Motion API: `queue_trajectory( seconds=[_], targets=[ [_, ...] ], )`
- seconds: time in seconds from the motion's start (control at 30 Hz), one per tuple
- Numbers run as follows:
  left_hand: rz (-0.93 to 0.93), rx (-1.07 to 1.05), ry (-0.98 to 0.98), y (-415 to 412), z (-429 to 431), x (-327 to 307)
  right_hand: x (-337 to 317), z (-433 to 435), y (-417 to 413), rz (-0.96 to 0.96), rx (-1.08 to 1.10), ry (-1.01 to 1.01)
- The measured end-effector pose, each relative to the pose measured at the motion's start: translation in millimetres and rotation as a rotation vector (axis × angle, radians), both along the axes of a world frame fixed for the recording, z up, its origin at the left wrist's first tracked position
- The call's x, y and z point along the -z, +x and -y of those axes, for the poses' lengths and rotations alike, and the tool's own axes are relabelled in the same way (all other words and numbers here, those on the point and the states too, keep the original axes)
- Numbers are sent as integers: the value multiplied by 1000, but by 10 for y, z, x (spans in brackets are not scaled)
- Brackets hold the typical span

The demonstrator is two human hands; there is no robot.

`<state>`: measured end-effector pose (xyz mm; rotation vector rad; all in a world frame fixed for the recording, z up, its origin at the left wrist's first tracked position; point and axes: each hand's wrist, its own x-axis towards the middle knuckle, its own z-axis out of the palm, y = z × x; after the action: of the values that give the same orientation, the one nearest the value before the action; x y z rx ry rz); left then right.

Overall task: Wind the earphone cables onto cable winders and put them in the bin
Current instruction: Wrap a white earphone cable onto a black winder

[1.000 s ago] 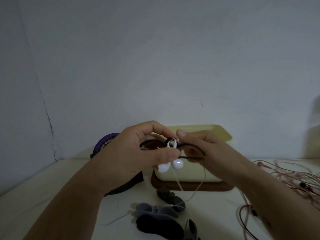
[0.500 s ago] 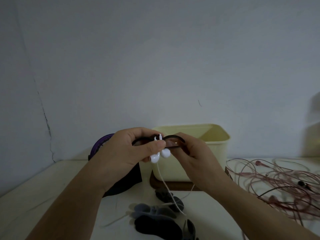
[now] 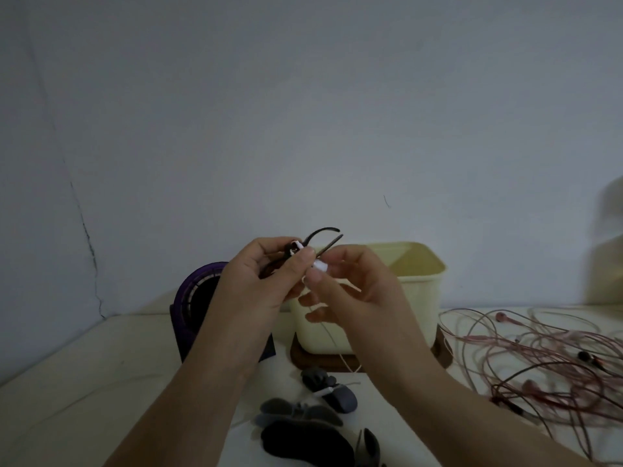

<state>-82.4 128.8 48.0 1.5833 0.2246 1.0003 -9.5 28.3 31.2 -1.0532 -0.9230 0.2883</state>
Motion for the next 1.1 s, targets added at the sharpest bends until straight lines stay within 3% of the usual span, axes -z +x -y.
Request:
queue_trajectory(
  seconds=[0.1, 0.2, 0.4, 0.7, 0.83, 1.1],
  targets=[
    [44, -1, -24, 38, 68, 9, -24, -1, 11, -278, -177, 82],
    [81, 13, -59, 65, 96, 21, -42, 13, 36, -383, -282, 123],
    [99, 50, -82, 92, 120, 64, -70, 22, 104, -344, -244, 99],
    [-45, 57, -20, 38, -18, 49, -77, 44, 218, -36, -14, -32],
    [-106, 32, 28, -4, -26, 26, -91, 61, 246, -40, -60, -66],
    [-77, -8, -9, 10, 25, 21, -98, 70, 263, -225, -314, -62]
  ],
)
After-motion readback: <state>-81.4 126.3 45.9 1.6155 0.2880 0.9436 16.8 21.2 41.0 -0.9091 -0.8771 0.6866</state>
